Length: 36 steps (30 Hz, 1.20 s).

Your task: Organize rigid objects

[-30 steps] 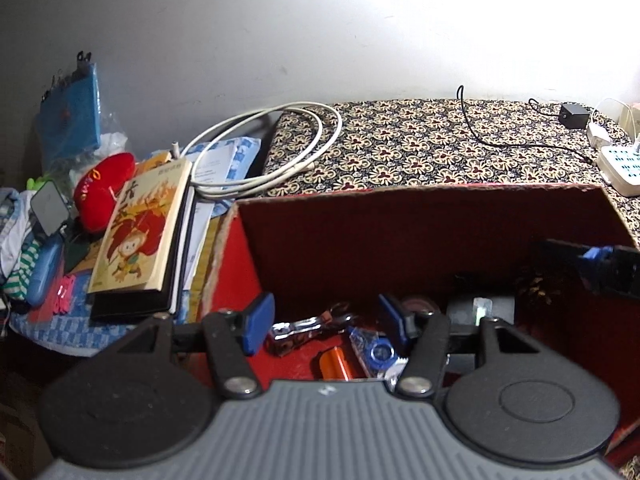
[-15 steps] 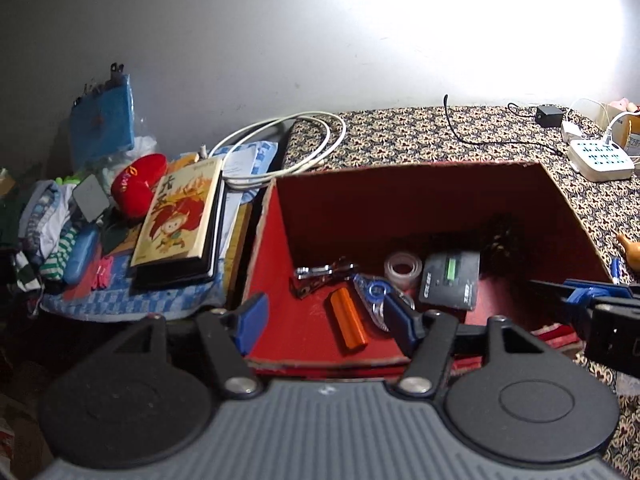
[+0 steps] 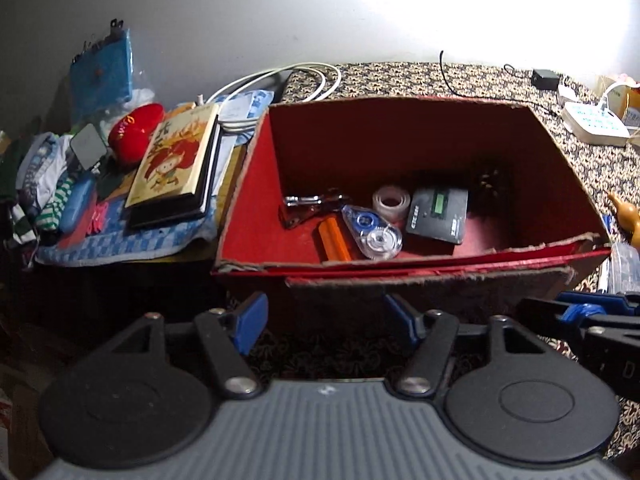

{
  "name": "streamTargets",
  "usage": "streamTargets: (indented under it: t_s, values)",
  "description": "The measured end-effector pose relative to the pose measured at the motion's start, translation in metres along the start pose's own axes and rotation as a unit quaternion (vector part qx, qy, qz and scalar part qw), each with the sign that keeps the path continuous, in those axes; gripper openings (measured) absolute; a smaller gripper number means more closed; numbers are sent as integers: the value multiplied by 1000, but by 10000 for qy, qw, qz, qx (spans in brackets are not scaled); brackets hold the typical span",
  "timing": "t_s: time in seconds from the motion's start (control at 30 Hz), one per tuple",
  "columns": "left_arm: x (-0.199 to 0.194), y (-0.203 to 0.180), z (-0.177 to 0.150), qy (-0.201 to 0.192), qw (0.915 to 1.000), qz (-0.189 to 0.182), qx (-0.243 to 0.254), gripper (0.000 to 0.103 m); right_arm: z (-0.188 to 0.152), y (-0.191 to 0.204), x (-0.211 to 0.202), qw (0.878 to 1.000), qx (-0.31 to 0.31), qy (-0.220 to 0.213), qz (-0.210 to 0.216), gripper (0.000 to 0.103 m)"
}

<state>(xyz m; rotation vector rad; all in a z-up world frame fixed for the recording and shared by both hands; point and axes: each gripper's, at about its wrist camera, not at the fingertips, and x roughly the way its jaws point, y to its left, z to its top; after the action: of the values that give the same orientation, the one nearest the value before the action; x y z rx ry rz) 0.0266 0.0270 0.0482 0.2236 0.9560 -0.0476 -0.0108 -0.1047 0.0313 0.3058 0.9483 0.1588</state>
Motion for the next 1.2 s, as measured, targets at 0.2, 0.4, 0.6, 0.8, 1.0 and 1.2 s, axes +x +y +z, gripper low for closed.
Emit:
streamTargets:
  t_s: [0.2,0.4,0.6,0.8,1.0,1.2]
  values:
    - [4,-5,-4,211,9998,-20,-9,67,0,-3,3,9998,5,160,-102,18]
    - [7,-6,-4,488,9987,-141,1,67,4,0,1,9996,-9,284,-58,18]
    - [1,-3,4,572,9979,-299,66,67,13,2,-5,9994,85,329,34,18]
    - [-9,-1,20,338,9987,-323,197,67,25,5,-12,9999,95,76,20,18]
    - [-2,0,38,186,9991,-194,333,67,37,4,-12,9995,174,-230,-134,18]
    - [6,3,53,-22,9995,-69,308,68,50,3,-5,9980,285,-492,-280,19]
